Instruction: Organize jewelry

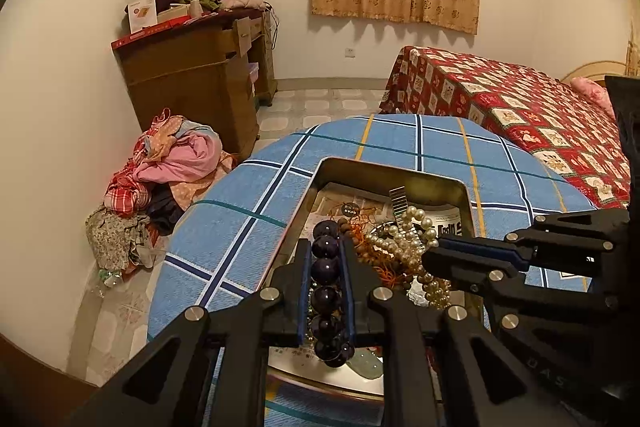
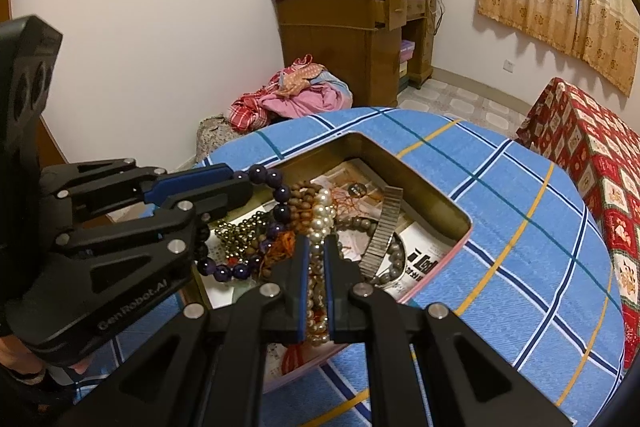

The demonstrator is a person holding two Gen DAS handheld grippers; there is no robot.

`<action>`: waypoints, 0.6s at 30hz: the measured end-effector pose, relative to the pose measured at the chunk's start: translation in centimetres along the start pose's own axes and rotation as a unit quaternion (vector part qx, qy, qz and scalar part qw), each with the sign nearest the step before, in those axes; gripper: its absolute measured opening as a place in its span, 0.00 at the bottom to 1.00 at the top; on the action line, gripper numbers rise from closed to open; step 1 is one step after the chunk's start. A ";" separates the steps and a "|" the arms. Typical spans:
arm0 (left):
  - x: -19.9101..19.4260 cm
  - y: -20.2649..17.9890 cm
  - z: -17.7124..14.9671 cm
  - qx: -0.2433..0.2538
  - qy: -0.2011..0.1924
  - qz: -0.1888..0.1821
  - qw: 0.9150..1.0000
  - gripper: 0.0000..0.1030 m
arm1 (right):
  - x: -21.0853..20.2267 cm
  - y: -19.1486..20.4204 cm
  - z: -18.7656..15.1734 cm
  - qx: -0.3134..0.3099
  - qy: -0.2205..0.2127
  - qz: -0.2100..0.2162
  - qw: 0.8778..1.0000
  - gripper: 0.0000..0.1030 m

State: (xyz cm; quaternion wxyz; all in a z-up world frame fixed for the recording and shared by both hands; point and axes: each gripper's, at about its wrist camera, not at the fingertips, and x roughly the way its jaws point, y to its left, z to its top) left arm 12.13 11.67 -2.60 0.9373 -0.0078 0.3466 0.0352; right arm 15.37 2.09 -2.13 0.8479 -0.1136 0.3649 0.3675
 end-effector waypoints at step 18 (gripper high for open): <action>-1.0 0.8 -0.3 -0.007 -0.014 0.044 0.999 0.63 | 0.3 0.2 -0.7 -0.005 0.011 -0.004 1.000 0.28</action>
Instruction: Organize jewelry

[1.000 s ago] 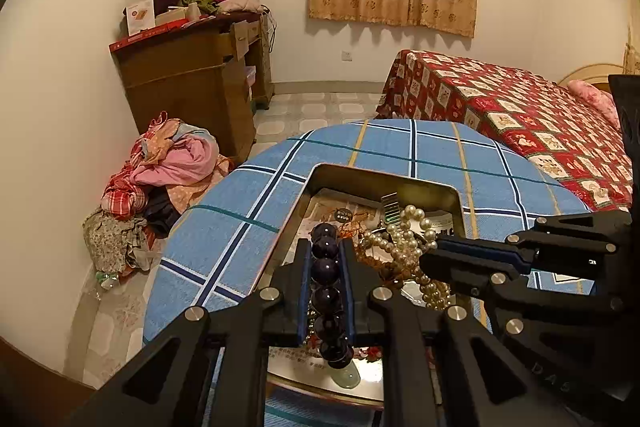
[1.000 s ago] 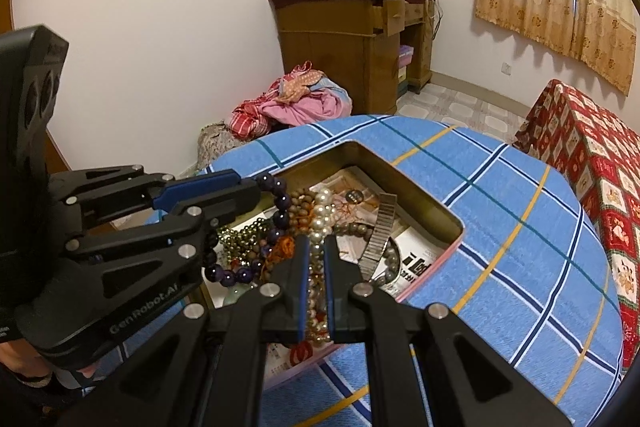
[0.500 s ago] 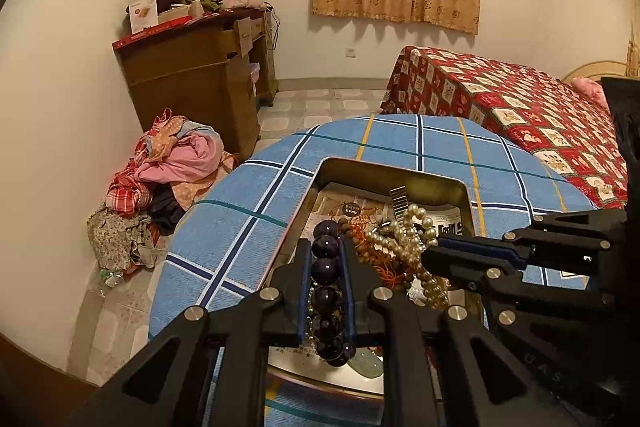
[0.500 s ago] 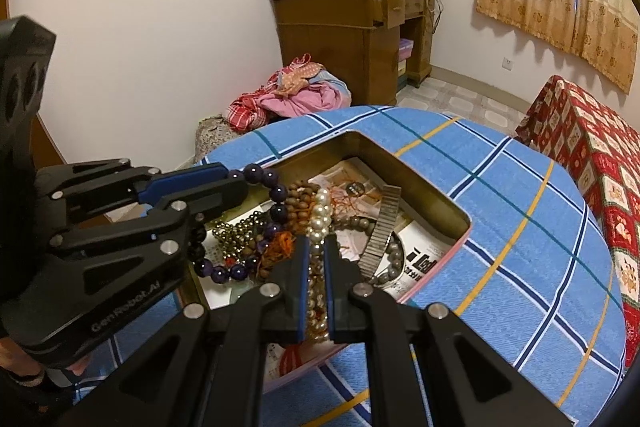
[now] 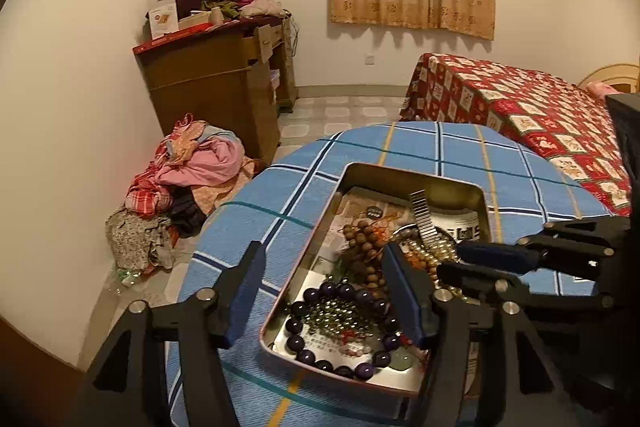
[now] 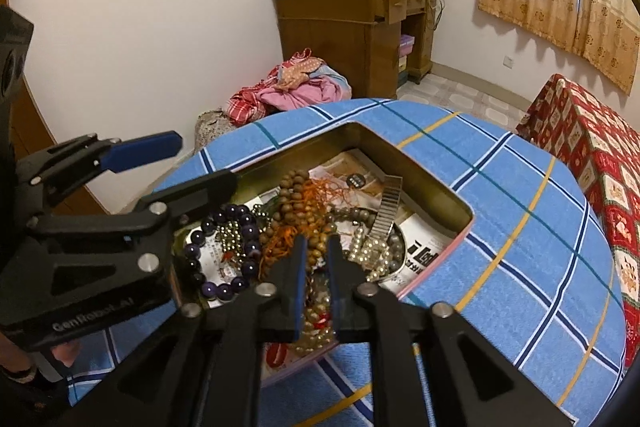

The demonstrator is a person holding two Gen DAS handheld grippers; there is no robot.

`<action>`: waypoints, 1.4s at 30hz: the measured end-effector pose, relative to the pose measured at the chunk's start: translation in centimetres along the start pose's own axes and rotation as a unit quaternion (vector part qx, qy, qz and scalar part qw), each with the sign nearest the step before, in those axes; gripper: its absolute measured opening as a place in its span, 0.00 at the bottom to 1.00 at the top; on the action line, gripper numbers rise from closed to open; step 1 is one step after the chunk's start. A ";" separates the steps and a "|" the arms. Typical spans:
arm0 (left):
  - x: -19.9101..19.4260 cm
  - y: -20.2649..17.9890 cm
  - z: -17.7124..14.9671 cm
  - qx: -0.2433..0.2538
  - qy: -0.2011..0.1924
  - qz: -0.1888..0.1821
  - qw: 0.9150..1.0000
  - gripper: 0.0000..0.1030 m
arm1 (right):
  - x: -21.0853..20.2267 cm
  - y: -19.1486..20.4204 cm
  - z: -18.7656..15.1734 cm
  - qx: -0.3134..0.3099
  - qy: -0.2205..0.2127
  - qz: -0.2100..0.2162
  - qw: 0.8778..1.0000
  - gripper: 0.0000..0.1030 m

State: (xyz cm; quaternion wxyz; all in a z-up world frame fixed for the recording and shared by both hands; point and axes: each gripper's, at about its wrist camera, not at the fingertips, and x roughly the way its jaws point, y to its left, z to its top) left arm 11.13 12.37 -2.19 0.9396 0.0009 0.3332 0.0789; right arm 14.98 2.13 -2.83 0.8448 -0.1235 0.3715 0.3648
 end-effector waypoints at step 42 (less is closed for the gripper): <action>-8.0 -1.7 -4.3 -0.055 -0.042 0.006 0.998 0.71 | -9.4 -0.5 -5.1 0.044 -0.096 -0.037 0.994 0.88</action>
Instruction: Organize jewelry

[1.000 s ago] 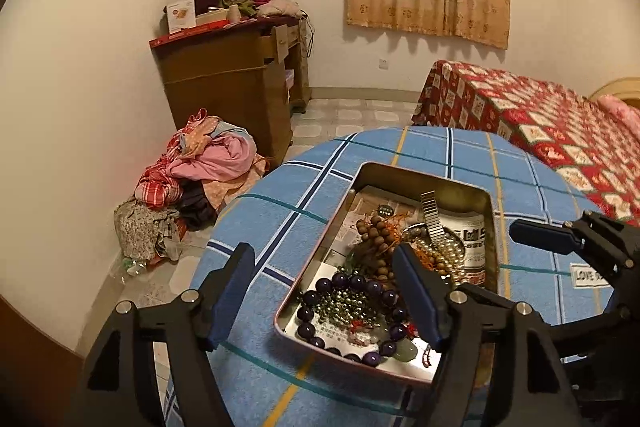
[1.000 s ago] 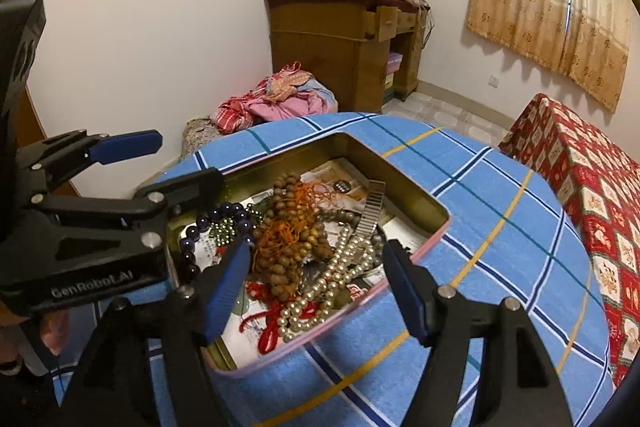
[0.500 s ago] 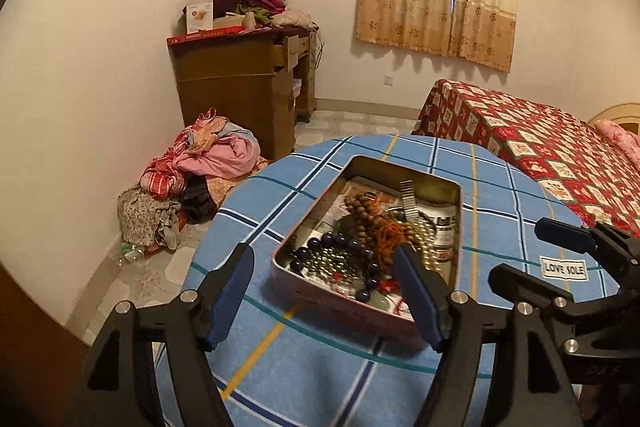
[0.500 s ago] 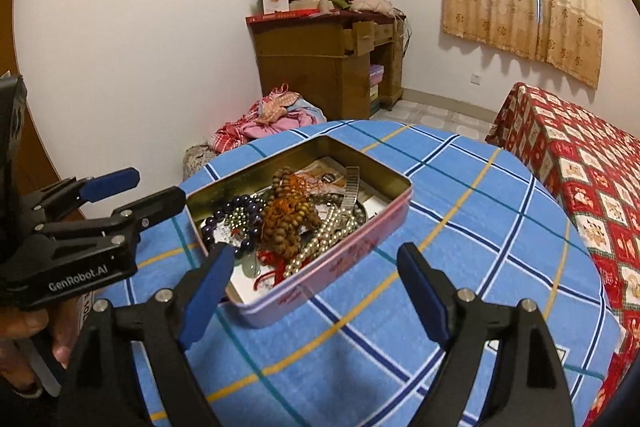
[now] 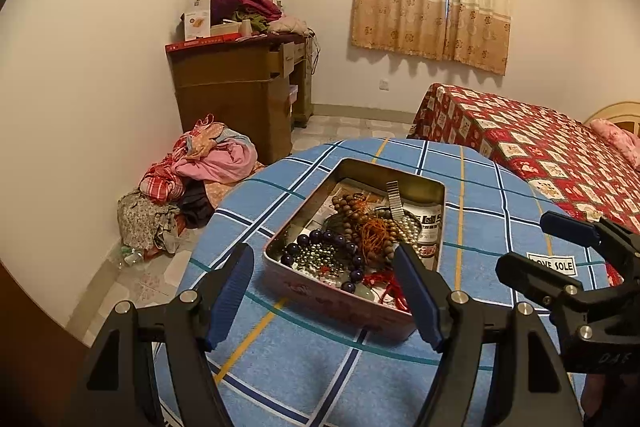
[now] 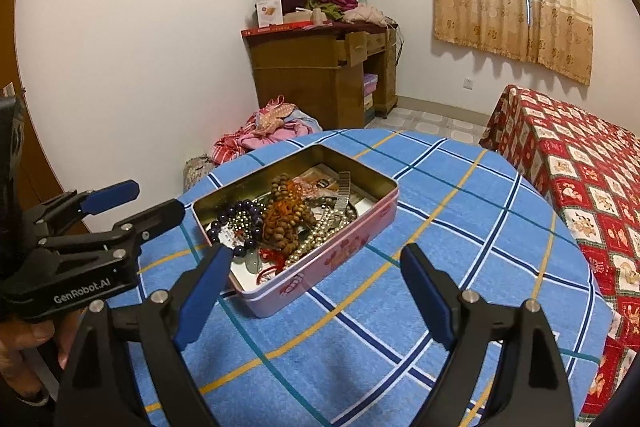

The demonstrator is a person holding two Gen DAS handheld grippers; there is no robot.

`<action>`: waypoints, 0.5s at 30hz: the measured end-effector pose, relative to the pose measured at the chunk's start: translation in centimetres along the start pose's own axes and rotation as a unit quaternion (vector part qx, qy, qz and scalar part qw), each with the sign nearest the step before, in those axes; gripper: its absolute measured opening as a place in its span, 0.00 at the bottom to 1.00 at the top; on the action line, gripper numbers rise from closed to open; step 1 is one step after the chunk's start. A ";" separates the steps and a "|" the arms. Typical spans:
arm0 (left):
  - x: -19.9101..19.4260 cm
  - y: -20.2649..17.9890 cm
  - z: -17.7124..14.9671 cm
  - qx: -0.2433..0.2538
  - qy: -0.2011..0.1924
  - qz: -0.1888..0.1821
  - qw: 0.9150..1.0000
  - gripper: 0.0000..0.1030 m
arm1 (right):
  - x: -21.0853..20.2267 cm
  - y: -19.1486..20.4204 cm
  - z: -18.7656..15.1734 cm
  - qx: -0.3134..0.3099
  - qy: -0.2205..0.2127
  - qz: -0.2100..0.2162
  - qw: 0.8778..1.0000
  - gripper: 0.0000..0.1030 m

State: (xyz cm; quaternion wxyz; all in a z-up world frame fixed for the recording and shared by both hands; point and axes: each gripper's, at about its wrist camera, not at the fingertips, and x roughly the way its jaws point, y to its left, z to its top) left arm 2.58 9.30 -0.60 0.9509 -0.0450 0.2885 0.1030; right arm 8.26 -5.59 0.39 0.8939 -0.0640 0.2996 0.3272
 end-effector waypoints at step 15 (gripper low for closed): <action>-0.8 -0.7 0.2 0.005 -0.006 -0.004 1.000 0.71 | -1.0 -0.6 0.3 0.005 -0.008 -0.004 1.000 0.90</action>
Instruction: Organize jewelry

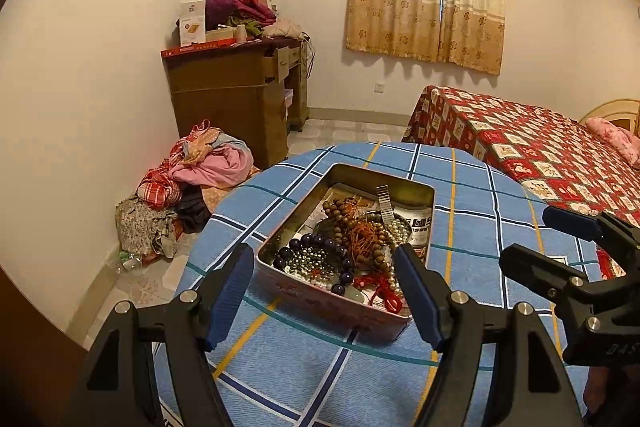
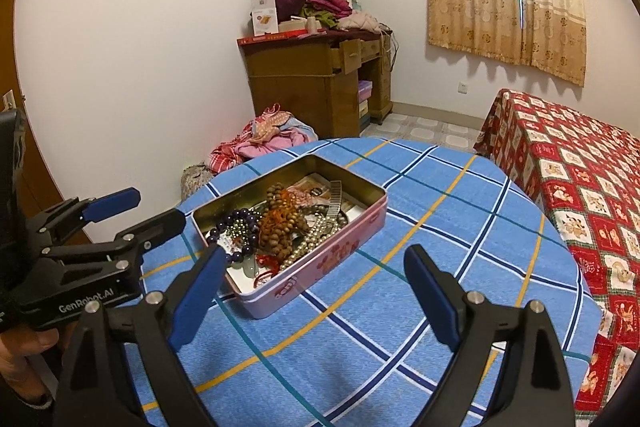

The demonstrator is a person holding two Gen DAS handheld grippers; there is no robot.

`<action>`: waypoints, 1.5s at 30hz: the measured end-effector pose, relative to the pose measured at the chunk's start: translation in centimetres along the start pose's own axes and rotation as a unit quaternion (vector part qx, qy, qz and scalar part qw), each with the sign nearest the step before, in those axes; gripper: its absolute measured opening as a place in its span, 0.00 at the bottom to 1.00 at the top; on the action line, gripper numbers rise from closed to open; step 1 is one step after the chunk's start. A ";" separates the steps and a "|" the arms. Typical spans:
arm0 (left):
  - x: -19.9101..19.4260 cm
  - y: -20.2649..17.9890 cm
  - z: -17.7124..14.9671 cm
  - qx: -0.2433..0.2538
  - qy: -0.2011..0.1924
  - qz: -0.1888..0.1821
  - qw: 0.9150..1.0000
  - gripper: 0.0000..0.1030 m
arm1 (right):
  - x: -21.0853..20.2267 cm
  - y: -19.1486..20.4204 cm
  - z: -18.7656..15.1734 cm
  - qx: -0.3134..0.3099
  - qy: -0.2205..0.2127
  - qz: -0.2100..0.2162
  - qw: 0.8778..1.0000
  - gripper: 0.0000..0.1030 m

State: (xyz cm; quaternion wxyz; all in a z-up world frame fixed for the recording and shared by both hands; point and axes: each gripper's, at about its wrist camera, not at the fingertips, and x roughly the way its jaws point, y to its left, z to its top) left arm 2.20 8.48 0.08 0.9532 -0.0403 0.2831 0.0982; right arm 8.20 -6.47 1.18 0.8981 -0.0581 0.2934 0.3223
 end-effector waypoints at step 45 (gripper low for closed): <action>0.4 -0.7 -0.7 0.017 0.000 0.018 1.000 0.83 | -0.2 -0.4 -0.6 0.015 0.002 0.000 1.000 0.90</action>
